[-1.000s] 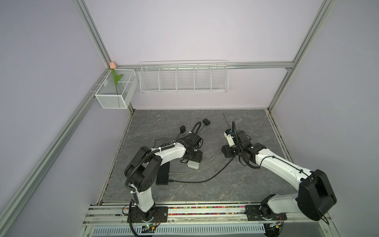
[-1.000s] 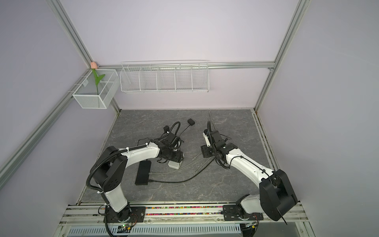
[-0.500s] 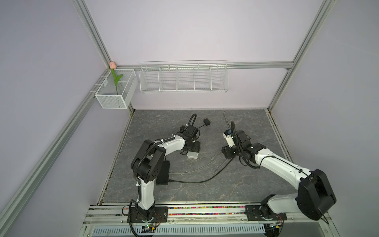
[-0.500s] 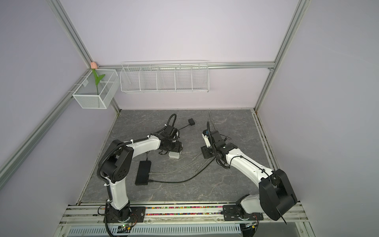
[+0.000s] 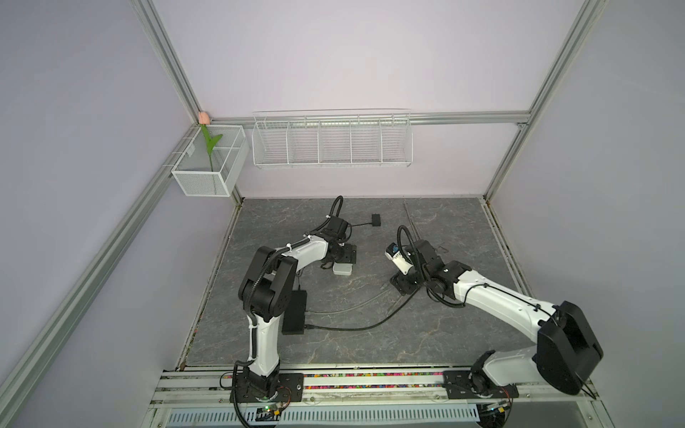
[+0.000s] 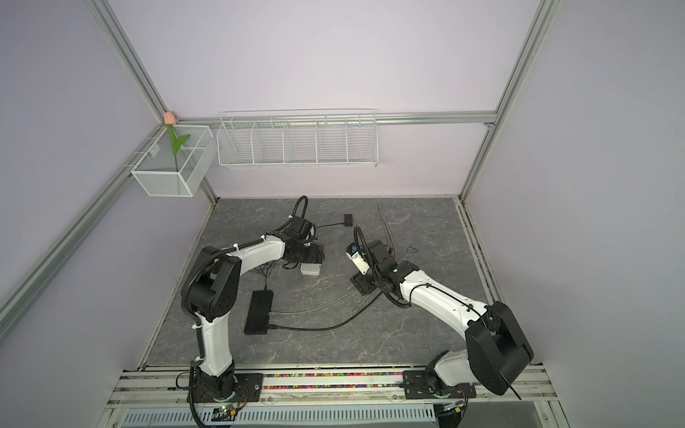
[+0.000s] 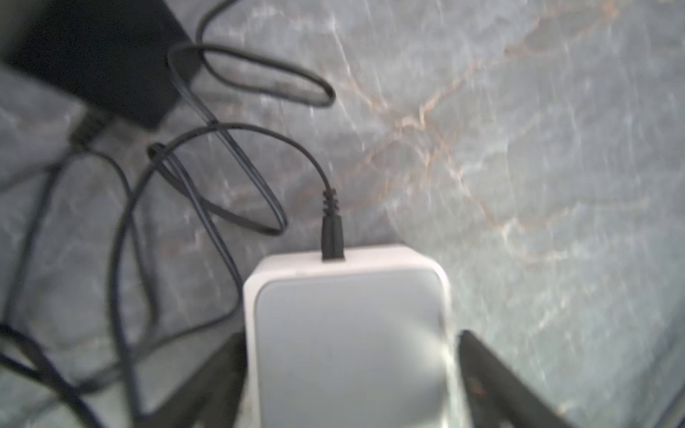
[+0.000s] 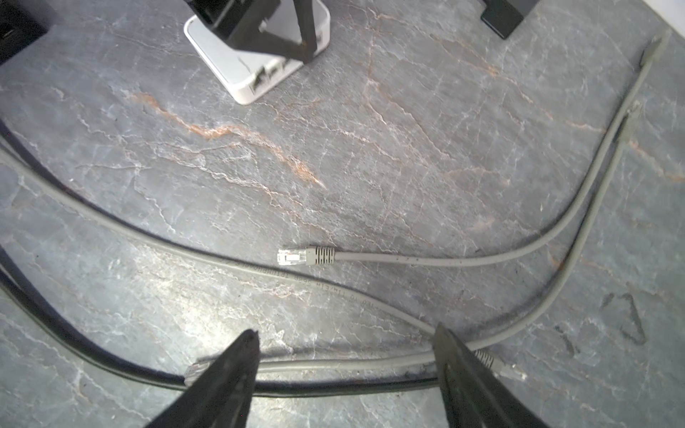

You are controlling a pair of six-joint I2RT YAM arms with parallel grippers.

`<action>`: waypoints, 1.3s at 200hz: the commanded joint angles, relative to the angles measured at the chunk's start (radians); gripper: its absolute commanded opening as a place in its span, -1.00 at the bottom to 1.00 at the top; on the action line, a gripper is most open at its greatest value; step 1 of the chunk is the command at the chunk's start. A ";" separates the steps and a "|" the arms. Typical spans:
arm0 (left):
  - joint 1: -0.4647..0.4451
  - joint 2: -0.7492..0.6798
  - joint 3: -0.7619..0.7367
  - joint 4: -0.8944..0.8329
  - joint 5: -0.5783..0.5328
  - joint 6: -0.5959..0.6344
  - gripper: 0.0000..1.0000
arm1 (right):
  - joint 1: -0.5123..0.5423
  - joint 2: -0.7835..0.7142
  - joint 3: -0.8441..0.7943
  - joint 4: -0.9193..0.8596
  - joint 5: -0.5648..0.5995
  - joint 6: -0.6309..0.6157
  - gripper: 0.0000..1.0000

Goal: Insert the plug into the switch port
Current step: 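Set the white router down with the left gripper while right hovers over the grey cables, then grasp a grey network cable plug with the right gripper while left moves toward the router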

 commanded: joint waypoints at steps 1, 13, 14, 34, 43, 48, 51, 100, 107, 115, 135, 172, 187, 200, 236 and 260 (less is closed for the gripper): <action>-0.001 -0.099 -0.032 -0.012 0.028 -0.011 1.00 | -0.001 0.016 0.014 0.021 -0.136 -0.127 0.61; -0.001 -0.144 -0.053 -0.012 0.031 -0.012 1.00 | 0.001 0.034 0.037 -0.005 -0.167 -0.166 0.60; -0.001 -0.149 -0.056 -0.012 0.031 -0.012 1.00 | 0.000 0.035 0.039 -0.007 -0.170 -0.170 0.60; 0.001 -0.235 -0.108 0.009 0.048 -0.019 1.00 | 0.000 0.026 0.038 -0.012 -0.222 -0.258 0.58; 0.001 -0.276 -0.134 0.017 0.050 -0.024 1.00 | -0.001 0.004 0.017 0.010 -0.231 -0.304 0.58; 0.001 -0.298 -0.149 0.025 0.051 -0.025 1.00 | 0.000 -0.008 0.005 0.021 -0.229 -0.334 0.57; 0.002 -0.313 -0.161 0.028 0.052 -0.026 1.00 | 0.000 -0.014 -0.003 0.027 -0.223 -0.354 0.57; 0.008 -0.590 -0.447 0.238 0.038 -0.126 1.00 | -0.031 0.046 0.098 -0.139 -0.127 -0.546 0.52; 0.010 -0.623 -0.487 0.271 0.031 -0.138 1.00 | -0.034 0.077 0.130 -0.185 -0.129 -0.572 0.51; 0.010 -0.657 -0.530 0.308 0.028 -0.144 1.00 | -0.041 0.115 0.174 -0.233 -0.141 -0.598 0.50; 0.010 -0.745 -0.613 0.376 0.045 -0.159 1.00 | -0.068 0.213 0.278 -0.334 -0.184 -0.659 0.47; 0.010 -0.866 -0.681 0.377 0.037 -0.178 1.00 | -0.072 0.402 0.456 -0.513 -0.124 -0.730 0.35; 0.010 -0.903 -0.696 0.366 0.042 -0.180 1.00 | -0.072 0.440 0.457 -0.498 -0.090 -0.750 0.32; 0.010 -0.931 -0.712 0.368 0.050 -0.188 1.00 | -0.069 0.463 0.449 -0.476 -0.084 -0.755 0.29; 0.010 -0.994 -0.726 0.342 0.044 -0.207 1.00 | -0.059 0.487 0.392 -0.328 -0.033 -0.751 0.19; 0.010 -1.047 -0.728 0.297 0.020 -0.199 1.00 | -0.054 0.516 0.403 -0.314 -0.013 -0.761 0.18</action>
